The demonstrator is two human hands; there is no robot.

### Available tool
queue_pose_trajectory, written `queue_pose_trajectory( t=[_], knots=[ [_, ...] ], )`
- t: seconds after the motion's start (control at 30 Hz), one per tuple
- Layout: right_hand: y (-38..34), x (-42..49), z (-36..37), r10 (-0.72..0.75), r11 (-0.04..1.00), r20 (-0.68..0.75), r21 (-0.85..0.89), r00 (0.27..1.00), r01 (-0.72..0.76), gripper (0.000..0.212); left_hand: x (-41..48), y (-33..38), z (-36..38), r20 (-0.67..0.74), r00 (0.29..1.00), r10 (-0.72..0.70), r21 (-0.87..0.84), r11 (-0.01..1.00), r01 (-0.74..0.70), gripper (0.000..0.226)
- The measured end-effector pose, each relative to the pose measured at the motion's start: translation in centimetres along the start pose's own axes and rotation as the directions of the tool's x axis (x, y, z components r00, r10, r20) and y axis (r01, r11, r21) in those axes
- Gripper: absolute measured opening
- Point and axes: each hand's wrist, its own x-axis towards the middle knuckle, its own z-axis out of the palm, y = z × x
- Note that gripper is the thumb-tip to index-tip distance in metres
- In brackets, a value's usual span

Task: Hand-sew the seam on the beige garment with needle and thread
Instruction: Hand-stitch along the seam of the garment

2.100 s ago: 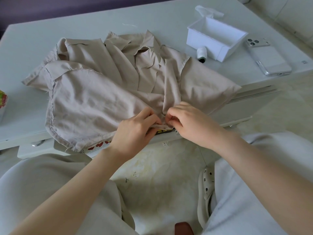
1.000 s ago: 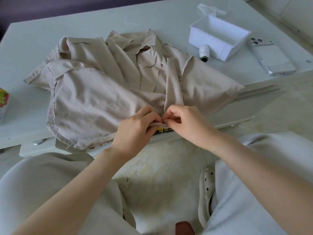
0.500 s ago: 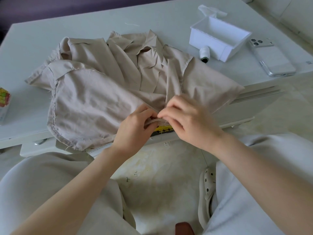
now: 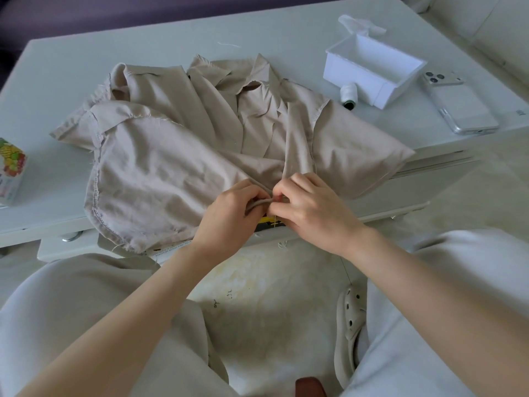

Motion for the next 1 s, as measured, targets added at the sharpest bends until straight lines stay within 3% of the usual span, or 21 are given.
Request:
queue_pose_trajectory(
  t=[0.13, 0.3, 0.47, 0.57, 0.63, 0.7, 0.77, 0.83, 0.93, 1.0],
  knots=[
    [0.1, -0.1, 0.6, -0.025, 0.999, -0.084, -0.040, 0.996, 0.022, 0.015, 0.0, 0.2, -0.2, 0.017, 0.998, -0.055, -0.030, 0.998, 0.055, 0.012],
    [-0.9, -0.3, 0.5, -0.060, 0.997, -0.096, 0.041, 0.994, 0.064, 0.015, -0.1, 0.6, -0.4, 0.021, 0.997, -0.074, 0.025, 0.997, 0.073, 0.012],
    [-2.2, -1.6, 1.2, -0.156, 0.966, 0.051, 0.216, 0.986, 0.142, 0.013, 0.3, 0.7, -0.9, -0.060, 0.989, -0.134, 0.038, 0.990, 0.137, 0.011],
    [-2.5, -2.8, 2.2, -0.145, 0.940, 0.249, 0.336, 0.958, 0.055, 0.005, 0.5, 1.0, -1.0, -0.073, 0.988, -0.139, 0.041, 0.989, 0.142, 0.012],
    [-2.6, -3.7, 2.7, -0.093, 0.929, 0.539, 0.349, 0.837, -0.122, 0.010, 0.5, 1.1, -0.9, -0.059, 0.989, -0.135, 0.043, 0.990, 0.138, 0.012],
    [-2.7, -4.9, 3.3, -0.040, 0.946, 0.774, 0.233, 0.632, -0.226, 0.024, 0.5, 1.2, -0.8, -0.052, 0.990, -0.133, 0.040, 0.990, 0.135, 0.012],
    [-2.8, -5.9, 3.4, -0.001, 0.944, 0.875, 0.160, 0.484, -0.287, 0.036, 0.6, 1.2, -0.8, -0.052, 0.990, -0.129, 0.041, 0.991, 0.131, 0.011],
    [-2.9, -7.0, 3.5, 0.013, 0.930, 0.919, 0.134, 0.393, -0.343, 0.040, 0.6, 1.2, -0.8, -0.050, 0.991, -0.121, 0.040, 0.992, 0.123, 0.011],
    [-3.1, -8.1, 3.3, 0.019, 0.922, 0.943, 0.112, 0.332, -0.370, 0.039, 0.7, 1.3, -0.8, -0.054, 0.992, -0.114, 0.034, 0.993, 0.116, 0.010],
    [-3.3, -8.0, 3.0, 0.042, 0.911, 0.905, 0.140, 0.424, -0.388, 0.036, 0.8, 1.4, -0.7, -0.058, 0.992, -0.109, 0.037, 0.993, 0.111, 0.009]
  ],
)
